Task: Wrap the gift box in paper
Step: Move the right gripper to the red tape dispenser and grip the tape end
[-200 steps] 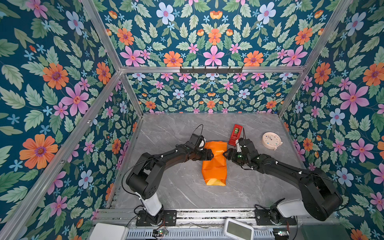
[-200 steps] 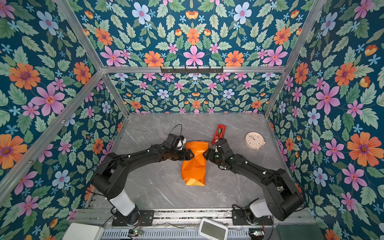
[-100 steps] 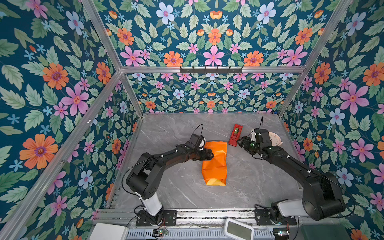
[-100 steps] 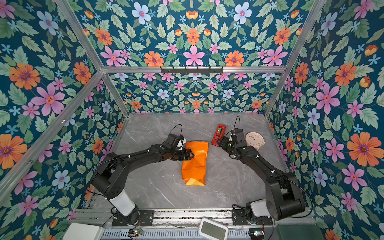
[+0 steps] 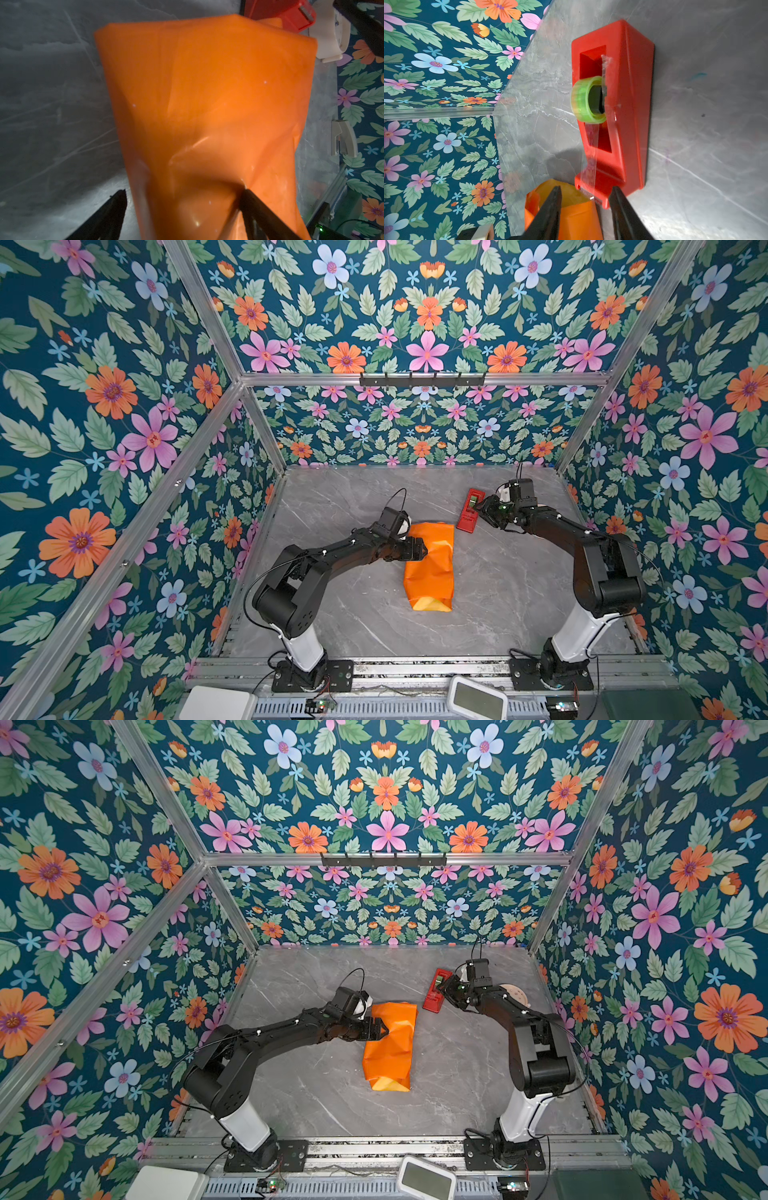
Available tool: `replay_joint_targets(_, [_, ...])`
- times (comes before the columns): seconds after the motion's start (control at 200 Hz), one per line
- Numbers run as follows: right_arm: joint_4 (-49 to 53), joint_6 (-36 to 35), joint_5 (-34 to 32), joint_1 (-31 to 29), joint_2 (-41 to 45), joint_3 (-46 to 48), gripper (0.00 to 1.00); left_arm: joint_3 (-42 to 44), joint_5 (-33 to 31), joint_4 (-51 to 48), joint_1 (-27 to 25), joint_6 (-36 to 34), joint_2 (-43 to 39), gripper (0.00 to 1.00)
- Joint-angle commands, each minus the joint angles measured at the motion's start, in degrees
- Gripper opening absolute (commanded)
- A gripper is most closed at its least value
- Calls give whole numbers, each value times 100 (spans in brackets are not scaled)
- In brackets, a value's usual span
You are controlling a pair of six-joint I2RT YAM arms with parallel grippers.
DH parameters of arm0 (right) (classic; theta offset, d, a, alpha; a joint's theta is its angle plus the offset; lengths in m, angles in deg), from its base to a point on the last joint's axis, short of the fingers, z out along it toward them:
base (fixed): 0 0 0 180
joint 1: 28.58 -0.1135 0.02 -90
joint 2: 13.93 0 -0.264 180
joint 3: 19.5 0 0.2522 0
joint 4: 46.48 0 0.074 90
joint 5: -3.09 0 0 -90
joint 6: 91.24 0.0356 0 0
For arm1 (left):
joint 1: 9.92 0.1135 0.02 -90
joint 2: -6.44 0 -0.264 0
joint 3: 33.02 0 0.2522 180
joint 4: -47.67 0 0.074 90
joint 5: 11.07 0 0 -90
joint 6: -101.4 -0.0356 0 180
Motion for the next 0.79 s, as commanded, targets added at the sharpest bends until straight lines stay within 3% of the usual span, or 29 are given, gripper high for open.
replay_joint_targets(0.0, [-214,98,253,28,-219,-117,40,106,-1091,-1316,-7,-216,188,87])
replay_joint_targets(0.32, [-620,390,579,44,-740,-157,35,129,-1103,-1307,-9,-231,166,87])
replay_joint_targets(0.79, [-1502,1142,772,44,-1122,139,14,153,-1153,-1333,-7,-251,127,87])
